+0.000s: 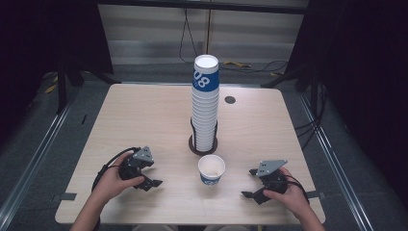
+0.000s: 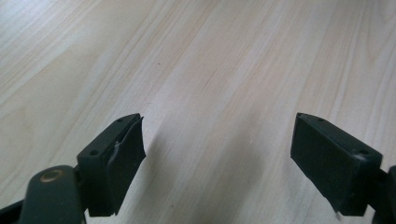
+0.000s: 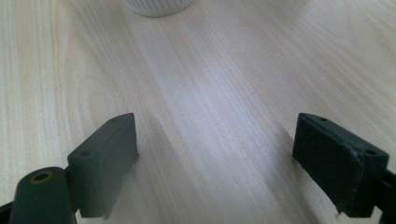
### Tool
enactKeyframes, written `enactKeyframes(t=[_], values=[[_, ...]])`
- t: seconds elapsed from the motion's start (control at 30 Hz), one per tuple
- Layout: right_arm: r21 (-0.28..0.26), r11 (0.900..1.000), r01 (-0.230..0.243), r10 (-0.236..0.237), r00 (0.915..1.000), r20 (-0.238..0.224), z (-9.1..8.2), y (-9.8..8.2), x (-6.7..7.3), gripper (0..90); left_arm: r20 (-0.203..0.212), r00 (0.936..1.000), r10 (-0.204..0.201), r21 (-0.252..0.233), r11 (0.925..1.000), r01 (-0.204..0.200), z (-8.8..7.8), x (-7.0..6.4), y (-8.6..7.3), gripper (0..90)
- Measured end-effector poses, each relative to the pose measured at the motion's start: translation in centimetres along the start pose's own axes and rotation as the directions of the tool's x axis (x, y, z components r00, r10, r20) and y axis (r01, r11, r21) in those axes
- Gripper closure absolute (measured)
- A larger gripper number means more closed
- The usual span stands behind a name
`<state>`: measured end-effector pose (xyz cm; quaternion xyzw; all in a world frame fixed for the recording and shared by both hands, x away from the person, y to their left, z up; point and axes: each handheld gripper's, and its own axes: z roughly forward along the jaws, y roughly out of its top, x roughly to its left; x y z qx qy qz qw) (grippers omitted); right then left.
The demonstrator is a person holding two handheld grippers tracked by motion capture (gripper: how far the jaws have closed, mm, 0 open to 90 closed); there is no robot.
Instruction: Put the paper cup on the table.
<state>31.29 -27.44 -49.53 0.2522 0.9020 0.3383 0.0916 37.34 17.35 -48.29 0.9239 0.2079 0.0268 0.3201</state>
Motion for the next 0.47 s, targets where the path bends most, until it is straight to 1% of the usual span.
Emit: enactKeyframes(t=[0.03, 0.07, 0.1, 0.17, 0.2, 0.23, 0.27, 0.37, 0.4, 0.43, 0.47], values=[[-0.007, 1.000, 0.003, -0.003, 1.0000, 0.001, 0.0, -0.1, 0.0, 13.1, 0.000, 1.0000, -0.003, -0.016, 0.9999, 0.003, 0.1, 0.0, -0.1, 17.4], [-0.013, 1.000, -0.001, 0.001, 1.0000, 0.001, 0.0, -0.2, 0.0, 13.0, -0.002, 1.0000, 0.003, -0.002, 1.0000, -0.003, 0.0, 0.2, -0.2, 17.4], [-0.019, 1.000, -0.004, 0.004, 1.0000, 0.001, 0.0, -0.2, -0.1, 12.9, -0.003, 1.0000, 0.008, -0.006, 0.9999, -0.008, 0.1, 0.2, -0.4, 17.4], [-0.026, 1.000, -0.006, 0.007, 1.0000, 0.005, 0.0, -0.4, -0.1, 12.8, -0.007, 1.0000, -0.006, -0.007, 1.0000, 0.006, 0.2, 0.3, -0.6, 17.4], [-0.029, 1.000, -0.008, 0.008, 0.9999, 0.007, 0.0, -0.4, -0.1, 12.7, -0.007, 1.0000, -0.003, -0.001, 1.0000, 0.003, 0.1, 0.4, -0.6, 17.4], [-0.037, 0.999, -0.008, 0.008, 0.9999, 0.006, 0.0, -0.5, -0.1, 12.7, -0.009, 0.9999, -0.006, -0.010, 0.9999, 0.006, 0.2, 0.4, -0.7, 17.4], [-0.037, 0.999, -0.008, 0.008, 0.9999, 0.006, 0.0, -0.5, -0.1, 12.7, -0.004, 0.9999, -0.009, -0.007, 0.9999, 0.009, 0.2, 0.5, -0.8, 17.4], [-0.051, 0.999, -0.008, 0.008, 0.9999, 0.006, 0.0, -0.7, -0.1, 12.6, -0.019, 0.9998, -0.007, -0.006, 1.0000, 0.007, 0.3, 0.6, -1.0, 17.4], [-0.051, 0.999, -0.008, 0.008, 0.9999, 0.006, 0.0, -0.7, -0.1, 12.6, -0.017, 0.9998, -0.011, -0.009, 0.9999, 0.010, 0.3, 0.6, -1.1, 17.4], [-0.056, 0.998, -0.010, 0.010, 0.9999, 0.006, 0.0, -0.8, -0.1, 12.6, -0.026, 0.9997, -0.006, -0.016, 0.9999, 0.005, 0.4, 0.7, -1.2, 17.4], [-0.056, 0.998, -0.010, 0.010, 0.9999, 0.006, 0.0, -0.8, -0.1, 12.6, -0.026, 0.9997, -0.006, -0.016, 0.9999, 0.005, 0.4, 0.7, -1.2, 17.4]])
